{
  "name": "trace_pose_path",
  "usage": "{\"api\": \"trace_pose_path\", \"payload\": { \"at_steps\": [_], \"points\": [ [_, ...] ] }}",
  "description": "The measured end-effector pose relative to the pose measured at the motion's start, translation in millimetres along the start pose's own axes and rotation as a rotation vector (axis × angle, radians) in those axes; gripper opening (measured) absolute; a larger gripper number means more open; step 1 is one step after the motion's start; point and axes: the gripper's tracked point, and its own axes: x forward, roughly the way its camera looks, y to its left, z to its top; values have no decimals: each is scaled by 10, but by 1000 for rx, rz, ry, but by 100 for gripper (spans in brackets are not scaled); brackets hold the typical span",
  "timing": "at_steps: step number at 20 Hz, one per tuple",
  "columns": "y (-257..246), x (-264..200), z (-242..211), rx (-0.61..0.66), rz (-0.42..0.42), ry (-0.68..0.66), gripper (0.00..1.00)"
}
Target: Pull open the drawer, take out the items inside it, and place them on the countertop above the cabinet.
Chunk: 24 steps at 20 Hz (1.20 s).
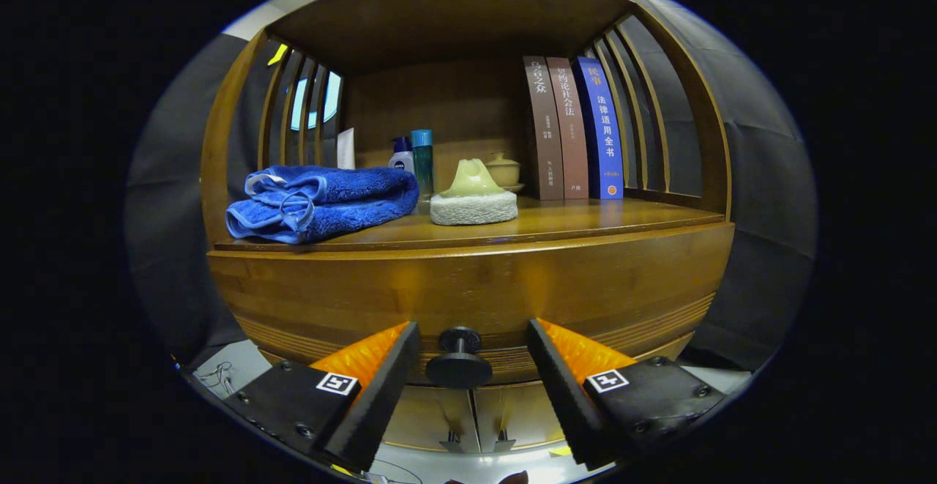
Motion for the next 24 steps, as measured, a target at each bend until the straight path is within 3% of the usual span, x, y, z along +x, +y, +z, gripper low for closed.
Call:
{"api": "trace_pose_path", "payload": {
  "at_steps": [4, 10, 21, 24],
  "points": [
    [-90, -280, 131, 21, 5, -18, 100],
    [-104, -1000, 822, 85, 47, -101, 99],
    [199, -2557, 2005, 27, 168, -241, 99],
    [239, -2877, 2117, 37, 202, -222, 99]
  ]
}}
